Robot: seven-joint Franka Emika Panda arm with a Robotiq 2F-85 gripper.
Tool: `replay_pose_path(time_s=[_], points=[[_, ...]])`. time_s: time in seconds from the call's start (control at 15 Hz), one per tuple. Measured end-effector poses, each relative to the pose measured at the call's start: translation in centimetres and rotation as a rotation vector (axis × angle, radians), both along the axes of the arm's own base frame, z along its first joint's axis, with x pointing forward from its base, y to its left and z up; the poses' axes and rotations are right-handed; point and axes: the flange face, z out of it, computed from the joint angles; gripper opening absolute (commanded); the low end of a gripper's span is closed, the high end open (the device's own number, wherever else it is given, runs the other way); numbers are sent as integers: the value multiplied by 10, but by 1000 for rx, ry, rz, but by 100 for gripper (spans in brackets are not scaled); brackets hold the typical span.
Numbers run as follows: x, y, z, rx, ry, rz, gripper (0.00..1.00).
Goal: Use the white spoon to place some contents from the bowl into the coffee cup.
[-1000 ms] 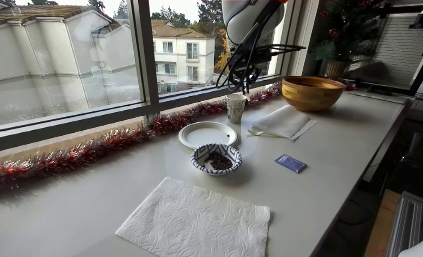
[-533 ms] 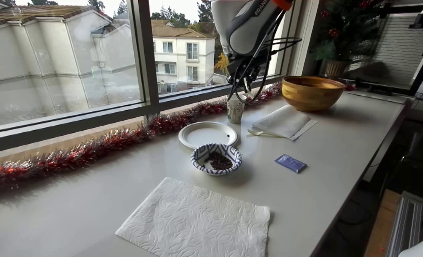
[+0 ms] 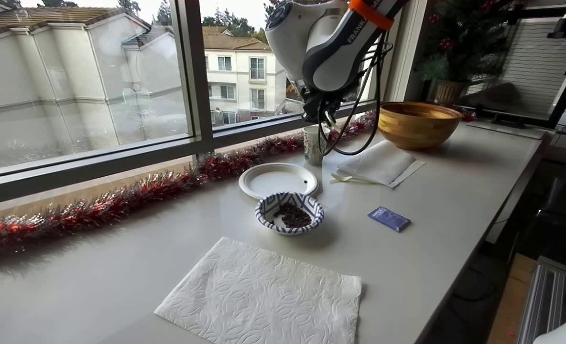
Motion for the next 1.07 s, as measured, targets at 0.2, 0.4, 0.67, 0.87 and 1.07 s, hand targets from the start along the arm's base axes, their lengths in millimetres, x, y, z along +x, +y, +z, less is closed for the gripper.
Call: replay_pose_path(time_s=[0.2,0.4,0.67,0.87,1.07], points=[[-1,9,-4,-24,13,23,3],[-1,16,4,-5,2,21,3],[-12,22,47,99,-56,5,3],[-30,28,75,240,-57,31,3],[-48,38,80,386,-49,61,3]])
